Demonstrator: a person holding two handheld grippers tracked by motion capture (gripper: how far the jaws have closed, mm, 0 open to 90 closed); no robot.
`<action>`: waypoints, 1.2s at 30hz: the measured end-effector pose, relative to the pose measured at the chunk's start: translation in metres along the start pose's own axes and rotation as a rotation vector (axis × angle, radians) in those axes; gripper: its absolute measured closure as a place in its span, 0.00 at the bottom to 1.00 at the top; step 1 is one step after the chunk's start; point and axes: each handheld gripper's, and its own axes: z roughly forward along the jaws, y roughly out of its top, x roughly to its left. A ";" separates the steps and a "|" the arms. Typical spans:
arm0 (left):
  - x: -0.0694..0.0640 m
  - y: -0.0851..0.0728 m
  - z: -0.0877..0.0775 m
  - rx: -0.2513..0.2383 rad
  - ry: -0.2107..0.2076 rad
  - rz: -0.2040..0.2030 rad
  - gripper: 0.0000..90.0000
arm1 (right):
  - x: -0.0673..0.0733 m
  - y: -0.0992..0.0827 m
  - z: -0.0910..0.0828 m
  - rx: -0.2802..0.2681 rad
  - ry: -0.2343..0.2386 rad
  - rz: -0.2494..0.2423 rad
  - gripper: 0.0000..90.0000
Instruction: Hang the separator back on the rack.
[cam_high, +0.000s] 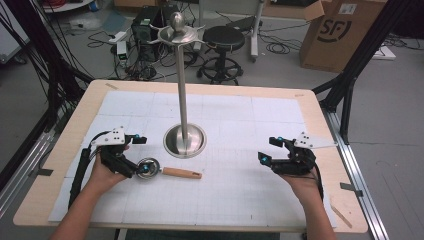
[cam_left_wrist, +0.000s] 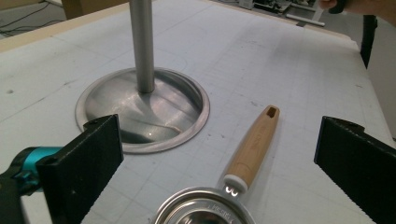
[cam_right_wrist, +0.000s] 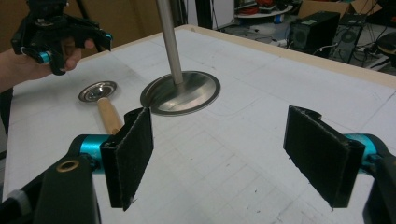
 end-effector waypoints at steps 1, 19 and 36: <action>-0.001 0.001 0.001 0.002 -0.003 0.002 0.02 | 0.000 0.000 0.000 0.000 0.000 0.000 0.26; -0.015 0.031 0.026 0.125 -0.052 0.095 0.25 | -0.002 0.001 -0.008 -0.003 -0.017 -0.004 0.26; -0.034 0.062 0.066 0.339 -0.118 0.245 0.29 | 0.000 0.002 -0.006 0.002 -0.006 -0.003 0.26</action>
